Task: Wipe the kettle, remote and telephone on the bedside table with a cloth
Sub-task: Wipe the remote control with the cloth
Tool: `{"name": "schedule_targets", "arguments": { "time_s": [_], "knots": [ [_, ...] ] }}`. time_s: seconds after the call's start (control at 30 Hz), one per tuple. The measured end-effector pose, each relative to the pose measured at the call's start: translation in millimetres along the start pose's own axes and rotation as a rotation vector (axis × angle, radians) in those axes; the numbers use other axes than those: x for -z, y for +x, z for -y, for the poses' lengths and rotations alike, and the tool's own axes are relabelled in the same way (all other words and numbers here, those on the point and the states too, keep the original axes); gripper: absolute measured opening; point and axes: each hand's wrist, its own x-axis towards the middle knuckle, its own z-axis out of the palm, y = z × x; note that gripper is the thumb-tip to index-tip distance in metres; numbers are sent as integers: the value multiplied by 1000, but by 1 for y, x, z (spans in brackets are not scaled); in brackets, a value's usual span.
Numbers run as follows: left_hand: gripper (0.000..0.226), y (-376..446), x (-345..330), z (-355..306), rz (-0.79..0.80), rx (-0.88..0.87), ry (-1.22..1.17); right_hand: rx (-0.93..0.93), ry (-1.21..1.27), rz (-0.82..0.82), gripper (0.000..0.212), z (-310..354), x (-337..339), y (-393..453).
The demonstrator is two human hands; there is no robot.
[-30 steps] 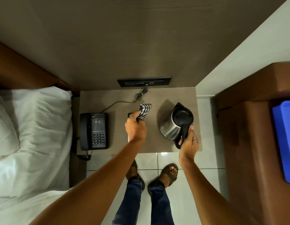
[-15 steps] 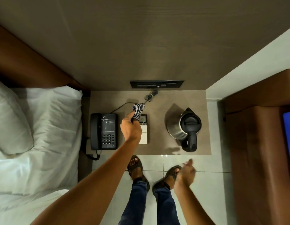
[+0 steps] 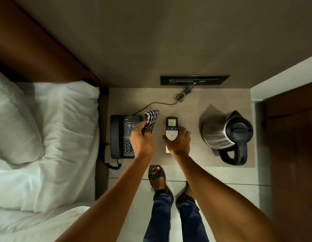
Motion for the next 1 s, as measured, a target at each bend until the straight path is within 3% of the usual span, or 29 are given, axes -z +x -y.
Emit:
{"name": "schedule_targets", "arguments": {
  "time_s": [0.27,0.5,0.67,0.73,0.9,1.0],
  "knots": [
    [44,9,-5,9,27,-64,20,57,39,-93,94,-8,-28,14],
    [43,8,-3,-16,83,-191,41,-104,768,213,75,3,-4,5],
    [48,5,4,-41,136,-446,135,-152,1293,413,50,14,37,-15],
    [48,2,3,-49,140,-584,214,-213,1440,536,63,13,50,-17],
    [45,-3,-12,-58,260,-886,530,-259,1452,619,60,20,62,-20],
    [44,-13,-19,-46,306,-966,673,-264,1511,638,49,25,62,-18]
  ]
}}
